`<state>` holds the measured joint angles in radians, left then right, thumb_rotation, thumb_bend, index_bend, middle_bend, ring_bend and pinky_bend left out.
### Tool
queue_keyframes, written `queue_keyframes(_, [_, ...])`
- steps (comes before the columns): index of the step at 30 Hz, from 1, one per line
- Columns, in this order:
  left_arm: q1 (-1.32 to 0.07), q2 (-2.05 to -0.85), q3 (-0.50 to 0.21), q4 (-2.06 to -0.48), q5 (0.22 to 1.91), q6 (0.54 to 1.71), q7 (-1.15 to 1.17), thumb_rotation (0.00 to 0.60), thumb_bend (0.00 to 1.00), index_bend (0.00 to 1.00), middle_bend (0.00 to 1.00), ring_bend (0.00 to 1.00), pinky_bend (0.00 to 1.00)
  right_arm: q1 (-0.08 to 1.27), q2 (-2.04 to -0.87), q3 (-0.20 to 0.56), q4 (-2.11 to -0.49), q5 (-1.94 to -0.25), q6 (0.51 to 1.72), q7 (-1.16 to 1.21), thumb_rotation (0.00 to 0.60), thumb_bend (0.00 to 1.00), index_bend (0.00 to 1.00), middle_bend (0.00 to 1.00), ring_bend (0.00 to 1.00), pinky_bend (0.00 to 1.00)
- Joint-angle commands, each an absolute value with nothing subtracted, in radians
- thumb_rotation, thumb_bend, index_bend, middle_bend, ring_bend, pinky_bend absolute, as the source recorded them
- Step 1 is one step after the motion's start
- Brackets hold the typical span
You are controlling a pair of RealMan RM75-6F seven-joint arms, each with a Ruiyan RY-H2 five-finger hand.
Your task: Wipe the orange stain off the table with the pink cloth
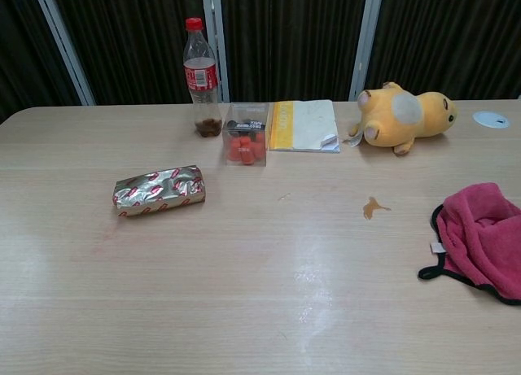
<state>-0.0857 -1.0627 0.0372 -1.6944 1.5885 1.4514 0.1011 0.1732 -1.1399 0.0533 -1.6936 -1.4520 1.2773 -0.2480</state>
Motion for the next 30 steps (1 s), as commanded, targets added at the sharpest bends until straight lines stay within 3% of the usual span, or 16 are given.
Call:
queue_keyframes(1, [-0.087, -1.061, 0.039, -1.695, 1.587, 1.445, 0.100, 0.600, 0.00, 0.00, 0.00, 0.00, 0.00, 0.215, -1.189, 0.077, -1.684, -1.387, 1.218, -0.321, 0.600, 0.00, 0.00, 0.00, 0.00, 0.14])
queue_keyframes(12, [-0.094, -1.062, 0.040, -1.696, 1.577, 1.426, 0.090, 0.600, 0.00, 0.00, 0.00, 0.00, 0.00, 0.304, -1.337, 0.131, -1.585, -1.184, 1.105, -0.453, 0.600, 0.00, 0.00, 0.00, 0.00, 0.14])
queue_keyframes(30, [-0.106, -1.053, 0.039, -1.708, 1.557, 1.397, 0.076, 0.600, 0.00, 0.00, 0.00, 0.00, 0.00, 0.422, -1.454, 0.163, -1.395, -1.002, 0.984, -0.522, 0.600, 0.05, 0.06, 0.00, 0.00, 0.14])
